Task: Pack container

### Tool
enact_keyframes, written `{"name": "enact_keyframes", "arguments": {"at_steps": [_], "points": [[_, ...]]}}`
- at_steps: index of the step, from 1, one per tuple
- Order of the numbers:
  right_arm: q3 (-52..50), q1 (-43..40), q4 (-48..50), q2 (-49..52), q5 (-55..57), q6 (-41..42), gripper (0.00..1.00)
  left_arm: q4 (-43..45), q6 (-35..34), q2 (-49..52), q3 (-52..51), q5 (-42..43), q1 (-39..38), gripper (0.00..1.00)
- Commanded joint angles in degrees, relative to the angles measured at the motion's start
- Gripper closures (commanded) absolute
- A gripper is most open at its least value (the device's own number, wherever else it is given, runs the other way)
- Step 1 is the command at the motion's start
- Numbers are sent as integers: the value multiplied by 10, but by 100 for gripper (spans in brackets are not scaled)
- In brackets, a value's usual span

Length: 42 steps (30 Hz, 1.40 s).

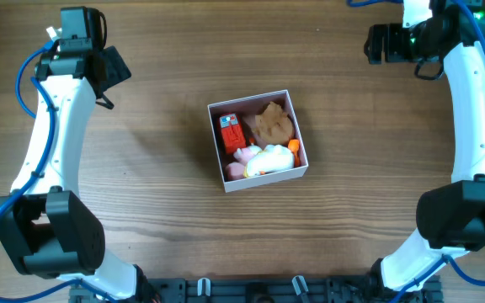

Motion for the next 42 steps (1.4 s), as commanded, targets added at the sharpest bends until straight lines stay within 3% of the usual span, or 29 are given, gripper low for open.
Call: {"name": "enact_keyframes", "arguments": {"at_steps": [1,6,13,19,27,36,42], "points": [[2,0,4,-1,7,0,1,0,5,2,-4,-5,2,0],[2,0,16,-1,-5,-12,1,0,5,2,-4,-5,2,0],[1,0,132,-1,-72,-11,0,0,5,2,-4,-5,2,0],[1,2,155,-25,-111,-11,1,0,5,2,-4,-5,2,0],[1,7,151,-247,-111,-13,0,0,5,2,-4,-5,2,0],[-2,-3,-39,-529,-91,-12,0,0,5,2,-4,-5,2,0],[-165,-31,-15,-715,-89,-12,1,0,5,2,-4,-5,2,0]]}}
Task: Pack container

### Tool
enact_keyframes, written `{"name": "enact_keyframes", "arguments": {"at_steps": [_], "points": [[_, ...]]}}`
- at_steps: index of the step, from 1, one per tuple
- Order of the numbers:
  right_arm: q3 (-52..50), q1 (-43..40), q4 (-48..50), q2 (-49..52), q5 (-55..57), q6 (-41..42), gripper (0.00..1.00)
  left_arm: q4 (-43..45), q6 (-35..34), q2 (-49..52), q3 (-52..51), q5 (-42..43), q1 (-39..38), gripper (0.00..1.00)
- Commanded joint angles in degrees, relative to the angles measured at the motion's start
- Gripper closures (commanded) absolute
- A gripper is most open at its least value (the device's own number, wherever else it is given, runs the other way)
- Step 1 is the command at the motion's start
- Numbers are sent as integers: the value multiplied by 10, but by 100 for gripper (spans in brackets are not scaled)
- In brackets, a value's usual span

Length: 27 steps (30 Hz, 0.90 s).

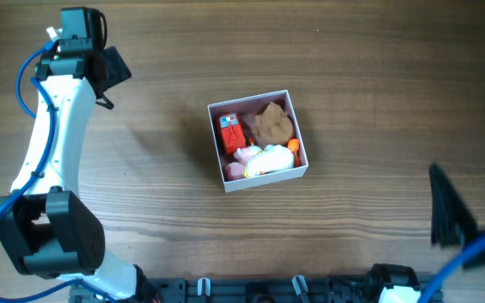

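A white open box [265, 178] sits mid-table in the overhead view. Inside it lie a red carton [231, 132], a brown crumpled item [272, 124], a pink piece [243, 156], a white and yellow item [269, 160] and a small orange piece [295, 151]. My left gripper [118, 67] hangs at the far left, well away from the box; its fingers form one dark wedge with nothing between them. My right gripper [447, 206] is a dark blurred shape at the near right, apart from the box, and its jaws cannot be made out.
The wooden table [141, 202] surrounds the box. The left arm's white links and blue cable [36, 151] run along the left side. The right arm's blue cable [478, 252] shows at the lower right corner. A black rail [251, 290] lines the near edge.
My right arm was stretched along the right side with its gripper at the far right corner; now it shows only as a dark shape at the near right. The left arm and the box are unchanged.
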Motion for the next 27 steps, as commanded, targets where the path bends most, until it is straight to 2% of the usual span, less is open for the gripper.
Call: {"name": "enact_keyframes", "arguments": {"at_steps": [1,5,8,12,14,17,20,27], "points": [[-126,-14,36,-94,8,-2,0,0,5,2,-4,-5,2,0],[-332,-17,154,-196,8,-2,0,0,5,2,-4,-5,2,0],[-523,-17,280,-260,4,0,0,0,5,2,-4,-5,2,0],[-724,-17,456,-306,-7,4,1,0,5,2,-4,-5,2,0],[-816,-17,558,-325,-5,24,1,0,5,2,-4,-5,2,0],[-910,-17,654,-358,5,82,0,0,5,2,-4,-5,2,0],[-965,-17,675,-400,21,130,0,0,5,2,-4,-5,2,0],[-975,-17,621,-422,67,132,1,0,5,2,-4,-5,2,0]]}}
